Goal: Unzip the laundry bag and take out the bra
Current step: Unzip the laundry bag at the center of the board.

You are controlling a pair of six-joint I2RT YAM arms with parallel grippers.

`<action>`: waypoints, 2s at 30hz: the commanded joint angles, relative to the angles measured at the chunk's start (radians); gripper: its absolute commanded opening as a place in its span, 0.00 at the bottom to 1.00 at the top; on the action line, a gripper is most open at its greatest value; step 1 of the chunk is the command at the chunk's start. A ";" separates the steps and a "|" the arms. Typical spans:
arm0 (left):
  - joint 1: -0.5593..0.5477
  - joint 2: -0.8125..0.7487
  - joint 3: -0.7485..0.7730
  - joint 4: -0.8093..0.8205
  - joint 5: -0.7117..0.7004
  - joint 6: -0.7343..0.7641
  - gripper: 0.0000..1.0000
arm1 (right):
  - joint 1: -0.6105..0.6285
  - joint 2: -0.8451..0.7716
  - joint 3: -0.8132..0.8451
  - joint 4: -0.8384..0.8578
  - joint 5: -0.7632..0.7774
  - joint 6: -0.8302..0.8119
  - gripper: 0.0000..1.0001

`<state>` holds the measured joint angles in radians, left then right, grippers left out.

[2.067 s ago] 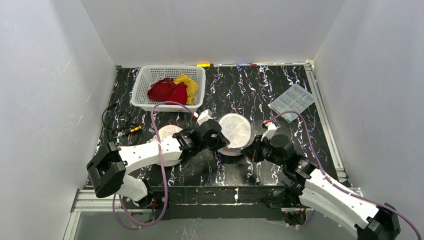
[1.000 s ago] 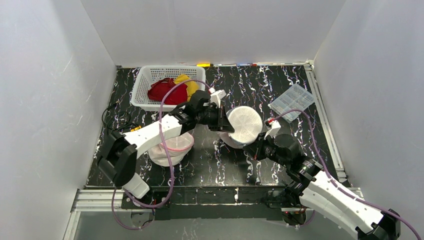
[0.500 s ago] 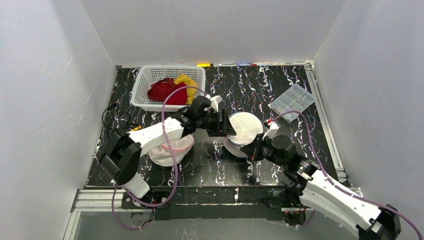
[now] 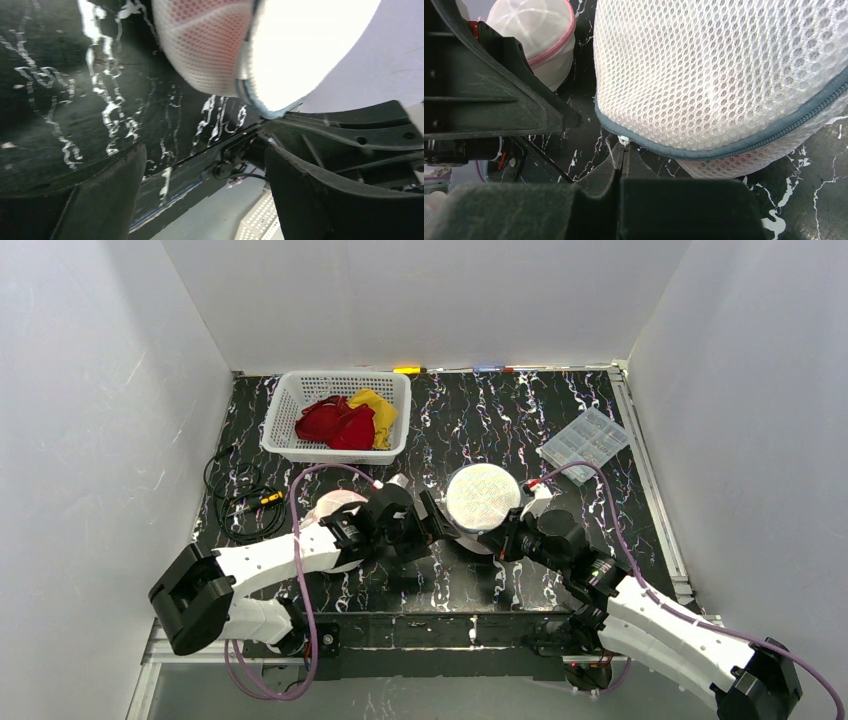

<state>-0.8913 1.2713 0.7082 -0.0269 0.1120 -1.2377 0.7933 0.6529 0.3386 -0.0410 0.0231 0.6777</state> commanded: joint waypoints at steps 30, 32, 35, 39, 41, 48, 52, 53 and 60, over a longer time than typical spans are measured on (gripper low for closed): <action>-0.060 0.272 0.117 0.252 -0.133 -0.192 0.22 | 0.010 -0.043 -0.003 -0.004 -0.045 -0.056 0.01; -0.059 0.271 0.117 0.251 -0.135 -0.180 0.16 | 0.010 -0.052 0.007 -0.035 -0.041 -0.070 0.01; -0.053 0.261 0.120 0.251 -0.129 -0.145 0.08 | 0.010 -0.066 0.026 -0.076 -0.029 -0.089 0.01; -0.019 0.254 0.131 0.243 -0.056 -0.077 0.00 | 0.010 -0.075 0.056 -0.125 0.020 -0.110 0.01; 0.003 0.256 0.138 0.236 -0.007 -0.054 0.00 | 0.010 -0.076 0.066 -0.146 0.047 -0.117 0.01; 0.055 0.249 0.140 0.220 0.101 0.056 0.00 | 0.009 -0.073 0.078 -0.221 0.210 -0.085 0.01; 0.097 0.217 0.142 0.220 0.219 0.166 0.00 | 0.009 -0.097 0.077 -0.210 0.197 -0.090 0.01; 0.110 0.208 0.146 0.218 0.256 0.195 0.00 | 0.010 -0.104 0.080 -0.200 0.178 -0.104 0.01; 0.146 0.209 0.351 0.003 0.502 0.479 0.00 | 0.010 -0.131 0.182 -0.168 -0.002 -0.207 0.01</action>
<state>-0.7509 1.5127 0.9031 0.1532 0.4290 -0.9840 0.8009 0.5457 0.4065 -0.2462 0.0959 0.5446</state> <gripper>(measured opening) 0.077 0.031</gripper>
